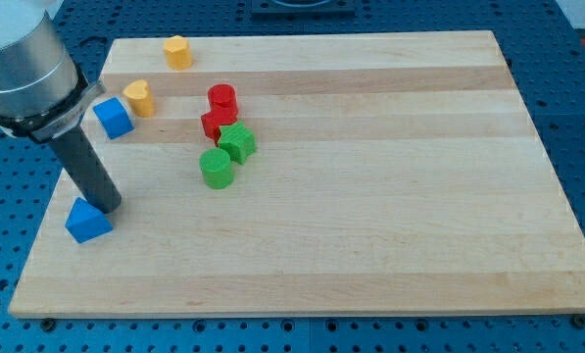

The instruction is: Point your arm closer to the yellow heart

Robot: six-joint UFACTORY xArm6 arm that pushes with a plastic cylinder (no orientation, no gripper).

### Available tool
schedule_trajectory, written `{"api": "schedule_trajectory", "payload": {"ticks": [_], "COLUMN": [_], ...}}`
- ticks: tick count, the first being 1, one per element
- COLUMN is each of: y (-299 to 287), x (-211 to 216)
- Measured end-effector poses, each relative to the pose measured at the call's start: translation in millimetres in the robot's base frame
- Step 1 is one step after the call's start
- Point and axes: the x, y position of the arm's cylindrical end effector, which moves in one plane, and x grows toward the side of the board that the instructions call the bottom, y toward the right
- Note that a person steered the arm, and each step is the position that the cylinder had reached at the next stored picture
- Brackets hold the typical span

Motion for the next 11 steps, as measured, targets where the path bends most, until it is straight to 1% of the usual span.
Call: {"api": "schedule_trajectory", "payload": {"ticks": [1, 2, 3, 4, 5, 6, 7, 8, 11], "y": [-35, -75, -75, -75, -75, -75, -64, -48, -15], "x": [-45, -76, -84, -106, -136, -181, -209, -201, -134]}}
